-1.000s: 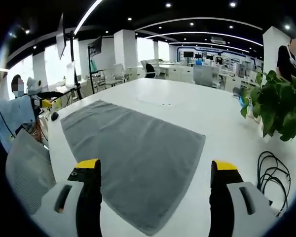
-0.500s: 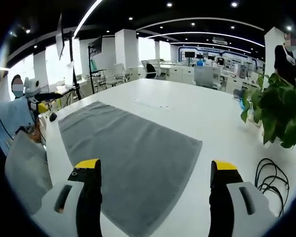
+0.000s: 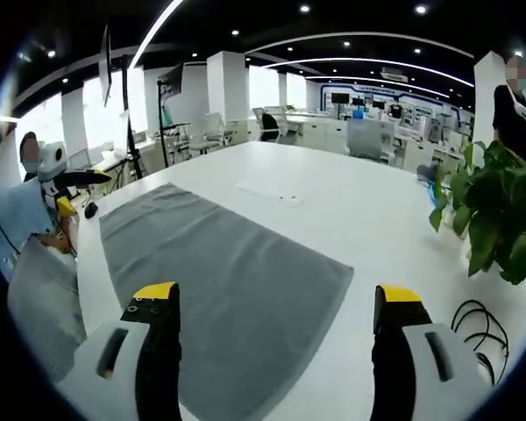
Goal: Fold the towel on the table until its edges align and the towel forms a compact rectangular stack.
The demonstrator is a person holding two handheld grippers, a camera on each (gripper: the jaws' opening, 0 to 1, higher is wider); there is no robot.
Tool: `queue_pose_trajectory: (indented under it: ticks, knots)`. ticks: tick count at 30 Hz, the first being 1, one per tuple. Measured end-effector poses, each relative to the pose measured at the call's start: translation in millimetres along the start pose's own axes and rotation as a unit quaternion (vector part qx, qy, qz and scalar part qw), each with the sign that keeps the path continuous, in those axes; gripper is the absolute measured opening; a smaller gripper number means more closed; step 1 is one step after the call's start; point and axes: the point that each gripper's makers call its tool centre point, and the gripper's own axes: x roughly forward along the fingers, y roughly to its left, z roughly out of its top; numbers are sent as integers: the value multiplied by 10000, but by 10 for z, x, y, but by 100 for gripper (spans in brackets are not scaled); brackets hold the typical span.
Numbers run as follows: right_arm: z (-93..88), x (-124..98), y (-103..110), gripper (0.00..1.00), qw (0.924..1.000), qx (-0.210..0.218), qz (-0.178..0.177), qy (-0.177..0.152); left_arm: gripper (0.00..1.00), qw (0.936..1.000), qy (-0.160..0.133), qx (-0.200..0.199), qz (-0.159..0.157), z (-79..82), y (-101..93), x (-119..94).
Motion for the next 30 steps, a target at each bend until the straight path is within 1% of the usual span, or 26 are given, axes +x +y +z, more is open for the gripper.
queue_pose_trajectory:
  ticks: [4, 5, 7, 13, 21, 25, 29, 30]
  knots:
    - [37, 9, -26, 92, 10000, 18, 14, -6, 96, 9999, 7, 25, -98, 39, -107, 96]
    - [43, 20, -46, 92, 10000, 8, 17, 4, 96, 9998, 5, 82, -160, 54, -159, 125]
    - [46, 42, -81, 92, 10000, -5, 26, 22, 96, 9998, 26, 97, -198, 62, -194, 161]
    - [43, 69, -86, 92, 10000, -32, 52, 67, 95, 9994, 32, 208, -277, 93, -304, 270]
    - [79, 153, -261, 92, 9999, -41, 67, 127, 94, 9986, 30, 269, -454, 159, -536, 456]
    - [80, 156, -313, 92, 9999, -4, 48, 147, 94, 9981, 20, 309, -535, 190, -635, 555]
    - [85, 168, -338, 92, 9998, -57, 42, 183, 95, 9973, 49, 381, -626, 196, -728, 632]
    - [91, 179, -370, 92, 9998, -54, 41, 181, 95, 9972, 37, 390, -643, 208, -751, 658]
